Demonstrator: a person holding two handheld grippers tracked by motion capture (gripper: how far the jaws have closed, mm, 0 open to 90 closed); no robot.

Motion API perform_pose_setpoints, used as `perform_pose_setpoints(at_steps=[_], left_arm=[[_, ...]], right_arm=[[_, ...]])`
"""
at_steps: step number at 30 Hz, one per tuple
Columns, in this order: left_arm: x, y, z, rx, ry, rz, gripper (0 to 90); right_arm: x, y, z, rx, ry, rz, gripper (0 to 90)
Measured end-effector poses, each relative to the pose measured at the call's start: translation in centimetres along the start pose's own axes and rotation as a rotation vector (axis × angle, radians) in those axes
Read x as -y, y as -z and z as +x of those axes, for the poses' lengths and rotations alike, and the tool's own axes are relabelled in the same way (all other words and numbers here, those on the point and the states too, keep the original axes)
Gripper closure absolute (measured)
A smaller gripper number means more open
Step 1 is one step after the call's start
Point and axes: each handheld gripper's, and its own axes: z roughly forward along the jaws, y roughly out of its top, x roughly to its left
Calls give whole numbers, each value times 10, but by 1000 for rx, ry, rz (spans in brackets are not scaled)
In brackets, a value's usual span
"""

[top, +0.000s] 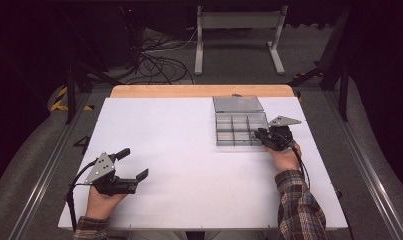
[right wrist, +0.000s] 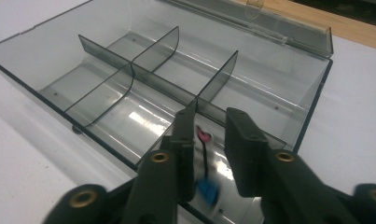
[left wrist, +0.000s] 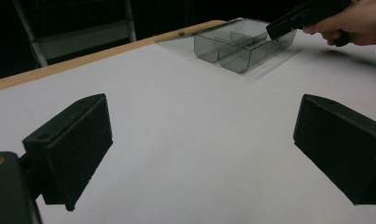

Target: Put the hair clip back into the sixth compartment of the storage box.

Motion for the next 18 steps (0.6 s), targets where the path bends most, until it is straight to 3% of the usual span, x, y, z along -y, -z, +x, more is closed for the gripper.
perform_pose_setpoints(at_steps=[7,18], left_arm=[[0,0,1,5,3,-2,48],[0,0,0,8,6,-3,44]], right_arm=[[0,0,0,-3,-18,-11,698],[1,-4,1,-21,-71,-31,539]])
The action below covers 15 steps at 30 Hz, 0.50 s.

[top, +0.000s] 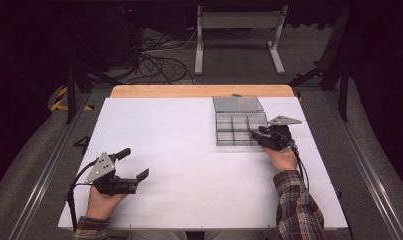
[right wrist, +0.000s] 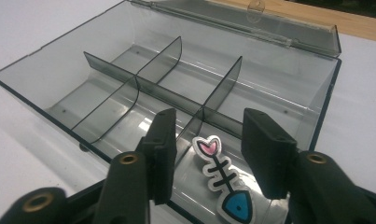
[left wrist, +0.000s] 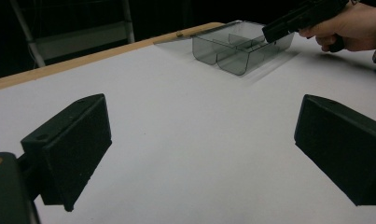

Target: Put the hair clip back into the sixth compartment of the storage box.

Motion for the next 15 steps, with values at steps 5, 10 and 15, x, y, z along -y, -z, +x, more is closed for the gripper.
perform_pose_setpoints(at_steps=[5,10,15], left_arm=[[0,-1,0,0,0,-4,42],[0,-1,0,-3,-2,-3,42],[1,-1,0,-2,3,0,42]], right_arm=[[-1,0,1,-12,-23,-21,468],[-1,0,1,-20,-37,-33,406],[-2,-1,4,-30,-45,-48,331]])
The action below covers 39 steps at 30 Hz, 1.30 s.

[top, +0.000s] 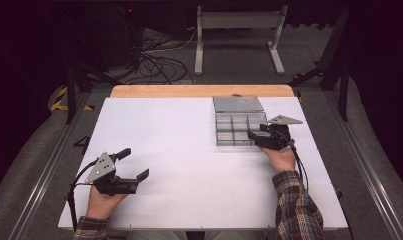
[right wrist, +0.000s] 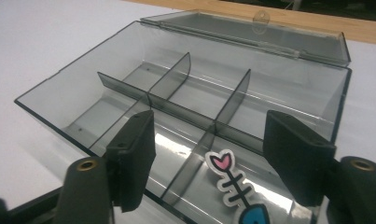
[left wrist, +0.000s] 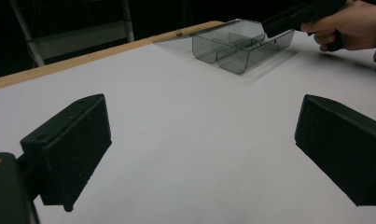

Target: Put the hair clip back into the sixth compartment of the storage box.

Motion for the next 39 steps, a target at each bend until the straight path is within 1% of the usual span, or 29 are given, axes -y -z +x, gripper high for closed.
perform_pose_setpoints(at_steps=[4,7,10,12,15,21,24,25,26,27,30,32,34,36,39], left_arm=[[0,0,0,0,1,2,42],[0,-1,-1,-1,-10,15,42],[-1,0,0,-1,-10,13,42],[-1,0,0,-1,-9,12,42],[-1,0,0,-1,-13,15,42],[0,0,0,0,-9,14,42],[-1,0,-1,-8,-8,11,42],[-1,1,0,-13,-12,3,42],[-1,1,-1,-12,-6,0,42],[-1,1,0,-14,-8,-3,42],[-1,1,-1,-10,-7,3,42],[-1,0,-1,-9,-13,6,41],[-1,0,-2,-5,-7,7,41],[-1,0,-1,-6,-9,6,42],[-1,0,-1,-8,-13,8,43]], right_arm=[[-1,-1,4,1,3,-4,268],[-2,-2,7,-1,9,-5,231],[-3,-1,10,-2,12,-11,188],[-3,-1,11,-10,6,-16,158],[-3,-2,12,-12,14,-13,135],[-3,0,14,-24,3,-31,81],[-4,2,17,-34,9,-33,48],[-5,3,18,-37,8,-38,42],[-5,4,19,-41,8,-46,38],[-5,5,20,-44,12,-49,34],[-6,7,24,-52,21,-57,27],[-7,8,27,-53,25,-67,23],[-7,9,28,-54,34,-74,17],[-6,10,29,-56,28,-76,15],[-6,13,30,-52,45,-81,15]])
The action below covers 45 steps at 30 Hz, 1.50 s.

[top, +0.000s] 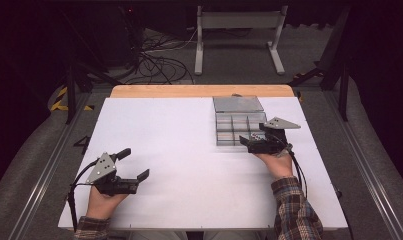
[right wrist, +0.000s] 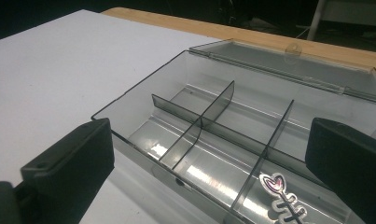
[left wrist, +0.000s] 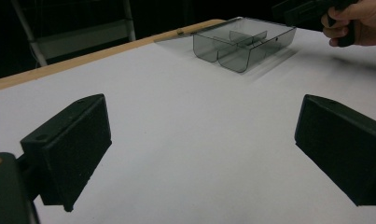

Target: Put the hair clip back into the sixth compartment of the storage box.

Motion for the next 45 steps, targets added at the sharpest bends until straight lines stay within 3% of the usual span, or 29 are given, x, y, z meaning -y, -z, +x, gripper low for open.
perform_pose_setpoints(at_steps=[22,35,45], left_arm=[[1,0,1,1,18,3,43],[0,1,2,-10,2,-5,40],[1,2,2,-35,8,4,39]], right_arm=[[8,27,11,-12,2,-85,0],[21,40,15,-14,-24,-115,0],[29,48,20,-17,-8,-143,0]])
